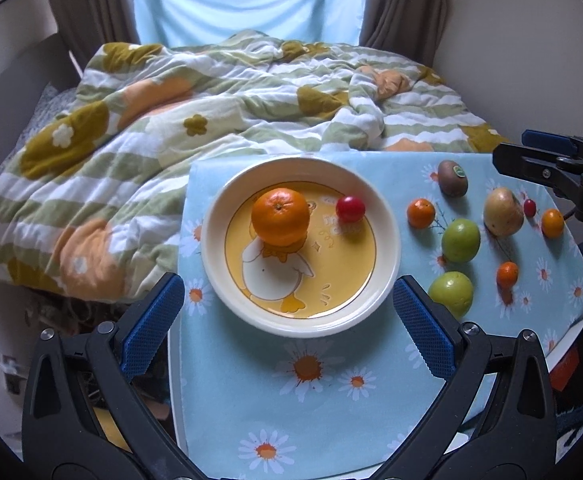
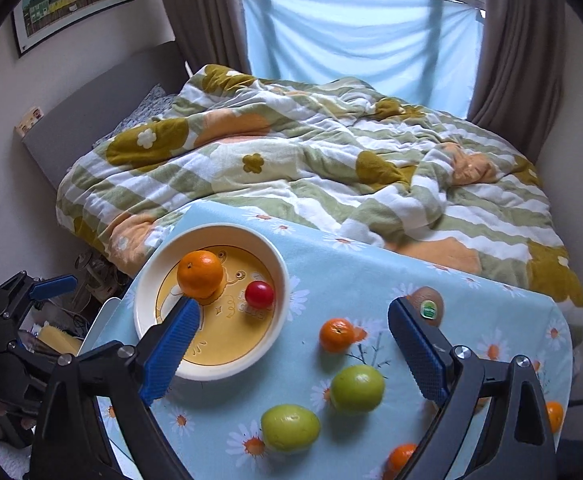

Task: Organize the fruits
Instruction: 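Lower the red tomato into the white bowl and open the right tool, then grasp the green apple with the left tool while the right tool grasps the brown apple, then place the green apple in the white bowl with the left tool, then lower the brown apple into the white bowl and open the right tool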

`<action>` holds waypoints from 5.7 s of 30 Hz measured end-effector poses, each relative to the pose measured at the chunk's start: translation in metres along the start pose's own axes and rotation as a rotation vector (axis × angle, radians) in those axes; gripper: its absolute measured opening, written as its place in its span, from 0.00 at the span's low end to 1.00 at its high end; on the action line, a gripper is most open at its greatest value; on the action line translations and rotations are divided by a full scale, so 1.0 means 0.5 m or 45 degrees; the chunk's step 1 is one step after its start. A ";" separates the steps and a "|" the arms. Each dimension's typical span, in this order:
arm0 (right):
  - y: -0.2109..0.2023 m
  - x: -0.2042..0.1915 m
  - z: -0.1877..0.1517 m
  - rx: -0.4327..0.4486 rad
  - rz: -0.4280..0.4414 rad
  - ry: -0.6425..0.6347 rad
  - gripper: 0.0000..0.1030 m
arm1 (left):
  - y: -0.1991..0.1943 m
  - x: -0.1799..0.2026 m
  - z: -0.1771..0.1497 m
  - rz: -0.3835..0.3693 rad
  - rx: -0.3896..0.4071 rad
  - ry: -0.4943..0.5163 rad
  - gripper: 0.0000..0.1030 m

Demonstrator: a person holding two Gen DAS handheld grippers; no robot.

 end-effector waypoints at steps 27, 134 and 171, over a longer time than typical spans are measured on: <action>-0.080 0.311 -0.138 -0.054 -0.089 -0.026 0.91 | 0.041 0.311 0.020 0.043 -0.038 -0.132 1.00; 0.055 -0.043 -0.110 -0.076 0.022 0.076 0.68 | 0.090 -0.036 -0.010 -0.066 -0.036 -0.029 0.60; 0.129 -0.087 -0.096 -0.147 0.019 0.057 0.68 | 0.101 -0.078 -0.060 -0.048 -0.063 -0.086 1.00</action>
Point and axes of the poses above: each gripper's, at about its wrist camera, not at the fingertips, and y roughly the way its jaws point, x to its right, z to its top, the point moved 7 cm from there along y, roughly the way its jaws point, and after that the axes turned 9 degrees about y, right-handed, at the moved point
